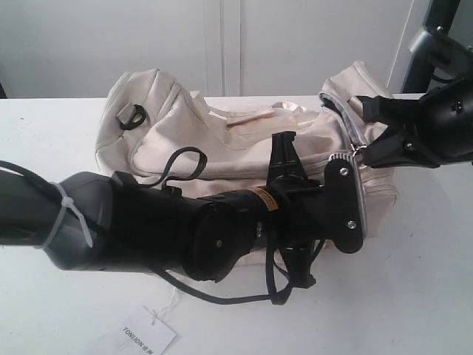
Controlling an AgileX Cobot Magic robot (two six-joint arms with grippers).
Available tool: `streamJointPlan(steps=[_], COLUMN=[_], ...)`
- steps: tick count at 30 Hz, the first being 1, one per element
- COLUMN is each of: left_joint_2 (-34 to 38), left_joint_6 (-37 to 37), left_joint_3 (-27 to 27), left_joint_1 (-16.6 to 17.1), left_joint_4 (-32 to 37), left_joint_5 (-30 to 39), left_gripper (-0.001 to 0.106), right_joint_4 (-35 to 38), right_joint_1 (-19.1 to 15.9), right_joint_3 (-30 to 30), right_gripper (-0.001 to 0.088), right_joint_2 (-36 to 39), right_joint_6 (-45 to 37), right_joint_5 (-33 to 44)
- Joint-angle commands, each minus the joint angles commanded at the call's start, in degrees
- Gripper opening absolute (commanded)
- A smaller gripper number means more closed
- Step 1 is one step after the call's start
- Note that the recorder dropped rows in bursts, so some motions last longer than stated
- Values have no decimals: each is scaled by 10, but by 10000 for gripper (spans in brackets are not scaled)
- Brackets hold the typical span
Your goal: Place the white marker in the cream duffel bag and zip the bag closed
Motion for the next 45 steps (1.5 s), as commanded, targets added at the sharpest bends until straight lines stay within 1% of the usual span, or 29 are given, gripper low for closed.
streamJointPlan(steps=[2, 4, 8, 10, 15, 18, 19, 21, 25, 27, 31, 37, 40, 45], left_joint_2=[0, 0, 0, 0, 0, 0, 0, 0, 0, 0, 0, 0, 0, 0], left_joint_6=[0, 0, 5, 35, 61, 80, 96, 106, 108, 124, 151, 155, 155, 155], left_joint_3=[0, 0, 0, 0, 0, 0, 0, 0, 0, 0, 0, 0, 0, 0], left_joint_1=[0, 0, 0, 0, 0, 0, 0, 0, 0, 0, 0, 0, 0, 0], left_joint_4=[0, 0, 4, 4, 4, 4, 4, 4, 4, 4, 4, 4, 4, 4], left_joint_5=[0, 3, 42, 64, 74, 103, 120, 135, 139, 140, 159, 174, 174, 174], left_gripper=[11, 11, 11, 11, 11, 10, 9, 4, 0, 0, 0, 0, 0, 0], right_joint_4=[0, 1, 11, 16, 45, 54, 59, 70, 83, 94, 101, 117, 117, 117], right_joint_1=[0, 0, 0, 0, 1, 1, 1, 1, 1, 1, 1, 1, 1, 1], right_joint_3=[0, -1, -2, -16, -22, -22, -22, -22, -22, -22, -22, -22, -22, -25], right_gripper=[0, 0, 0, 0, 0, 0, 0, 0, 0, 0, 0, 0, 0, 0], right_joint_2=[0, -4, -36, -50, -40, -32, -29, -26, -26, -25, -15, 3, 3, 3], right_joint_6=[-16, -16, -12, -12, -12, -12, -13, -26, -32, -53, -79, -93, -93, -93], right_joint_5=[-3, -5, -59, -84, -111, -147, -167, -183, -211, -220, -221, -206, -169, -81])
